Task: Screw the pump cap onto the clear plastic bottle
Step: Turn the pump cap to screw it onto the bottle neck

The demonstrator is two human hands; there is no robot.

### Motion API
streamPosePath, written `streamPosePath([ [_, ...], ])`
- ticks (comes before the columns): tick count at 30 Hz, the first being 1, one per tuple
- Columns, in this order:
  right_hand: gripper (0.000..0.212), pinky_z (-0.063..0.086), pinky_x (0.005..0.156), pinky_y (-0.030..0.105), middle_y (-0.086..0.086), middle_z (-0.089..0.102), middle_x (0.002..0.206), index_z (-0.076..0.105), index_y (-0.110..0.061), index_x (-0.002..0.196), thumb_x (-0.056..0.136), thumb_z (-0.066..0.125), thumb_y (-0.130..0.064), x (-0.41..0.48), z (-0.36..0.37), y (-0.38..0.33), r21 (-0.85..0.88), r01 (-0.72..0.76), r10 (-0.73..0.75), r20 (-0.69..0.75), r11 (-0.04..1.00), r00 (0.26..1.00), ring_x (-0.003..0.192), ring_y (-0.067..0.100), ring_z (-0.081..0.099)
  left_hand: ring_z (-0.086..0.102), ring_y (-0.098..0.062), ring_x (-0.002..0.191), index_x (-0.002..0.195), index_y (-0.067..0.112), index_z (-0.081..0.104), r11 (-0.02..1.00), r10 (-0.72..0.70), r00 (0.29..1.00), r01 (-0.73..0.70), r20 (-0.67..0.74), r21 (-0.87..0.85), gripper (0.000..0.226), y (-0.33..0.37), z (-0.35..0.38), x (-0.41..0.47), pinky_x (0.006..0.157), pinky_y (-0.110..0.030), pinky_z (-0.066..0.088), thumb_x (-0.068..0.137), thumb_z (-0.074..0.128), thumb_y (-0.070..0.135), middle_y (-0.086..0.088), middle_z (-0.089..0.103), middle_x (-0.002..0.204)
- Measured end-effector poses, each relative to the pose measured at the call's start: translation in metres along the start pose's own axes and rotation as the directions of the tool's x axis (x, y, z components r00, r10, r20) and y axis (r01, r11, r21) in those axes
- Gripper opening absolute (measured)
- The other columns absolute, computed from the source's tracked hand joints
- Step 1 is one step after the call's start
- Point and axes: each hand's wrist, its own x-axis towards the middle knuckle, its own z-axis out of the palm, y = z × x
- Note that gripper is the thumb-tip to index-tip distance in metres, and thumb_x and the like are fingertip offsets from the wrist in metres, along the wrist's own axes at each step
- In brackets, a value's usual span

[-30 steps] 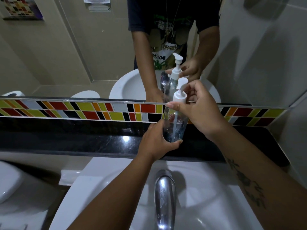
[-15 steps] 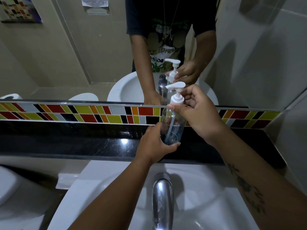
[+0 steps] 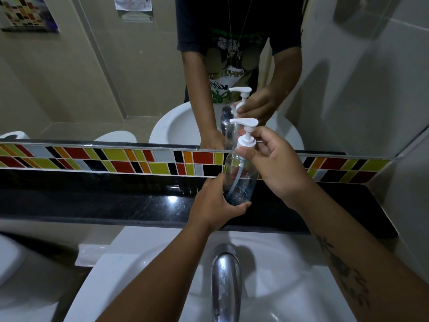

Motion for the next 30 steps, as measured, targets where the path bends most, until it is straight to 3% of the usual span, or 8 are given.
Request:
streamPosePath([
  [2,0.034,0.055,0.095,0.041,0.002,0.07,0.116,0.058,-0.021,0.117,0.086,0.071,-0.015,0.002,0.005,0.001,-0.026,0.011,-0.012,-0.054,1.0,0.998,0.108,0.017,0.067,0.061,-0.012,0.103,0.121,0.035,0.056,1.0,-0.003,1.0,0.003,0.003,0.002,0.066,0.0,0.0,0.0,0.087,-0.038,0.059,0.066,0.084,0.057,0.008,0.059,0.113],
  [6,0.041,0.053,0.097,0.045,0.002,0.067,0.119,0.055,-0.023,0.12,0.084,0.074,-0.021,0.004,0.01,0.0,-0.08,0.034,-0.04,-0.07,0.996,0.997,0.112,0.02,0.064,0.06,-0.013,0.106,0.123,0.035,0.055,1.0,-0.003,1.0,0.003,0.004,0.006,0.068,0.0,0.0,0.0,0.089,-0.04,0.059,0.066,0.083,0.059,0.007,0.06,0.115],
  [14,0.047,0.048,0.103,0.03,-0.006,0.062,0.133,0.05,-0.024,0.139,0.094,0.059,-0.016,-0.003,-0.009,-0.006,-0.067,-0.011,0.017,0.087,0.998,0.996,0.12,0.005,0.059,0.062,-0.013,0.101,0.123,0.035,0.055,1.0,0.001,1.0,-0.001,0.004,0.011,0.069,0.0,0.0,0.0,0.085,-0.039,0.061,0.066,0.083,0.061,0.007,0.059,0.113],
  [21,0.04,0.05,0.102,0.034,0.0,0.067,0.125,0.056,-0.017,0.129,0.091,0.063,-0.008,-0.002,0.003,-0.002,-0.058,0.017,-0.019,-0.037,0.998,0.999,0.116,0.009,0.063,0.061,-0.014,0.107,0.126,0.034,0.054,1.0,0.004,1.0,-0.004,-0.001,0.007,0.072,-0.001,0.002,0.0,0.09,-0.04,0.06,0.067,0.083,0.061,0.006,0.061,0.119],
  [26,0.033,0.053,0.098,0.041,0.003,0.066,0.124,0.057,-0.02,0.12,0.089,0.067,-0.017,-0.001,0.015,0.003,-0.141,0.034,-0.055,-0.148,0.989,0.988,0.114,0.016,0.063,0.062,-0.013,0.11,0.127,0.037,0.054,1.0,0.012,1.0,-0.012,0.005,-0.003,0.075,-0.004,0.003,0.001,0.09,-0.041,0.061,0.064,0.079,0.068,0.006,0.062,0.122],
  [30,0.033,0.052,0.099,0.04,0.001,0.066,0.125,0.056,-0.022,0.122,0.09,0.065,-0.018,-0.001,0.013,0.002,-0.108,0.012,-0.024,-0.111,0.994,0.994,0.114,0.013,0.063,0.061,-0.014,0.11,0.127,0.037,0.054,1.0,0.009,1.0,-0.009,-0.004,-0.001,0.075,-0.004,0.003,0.0,0.09,-0.041,0.061,0.064,0.079,0.069,0.005,0.062,0.122],
])
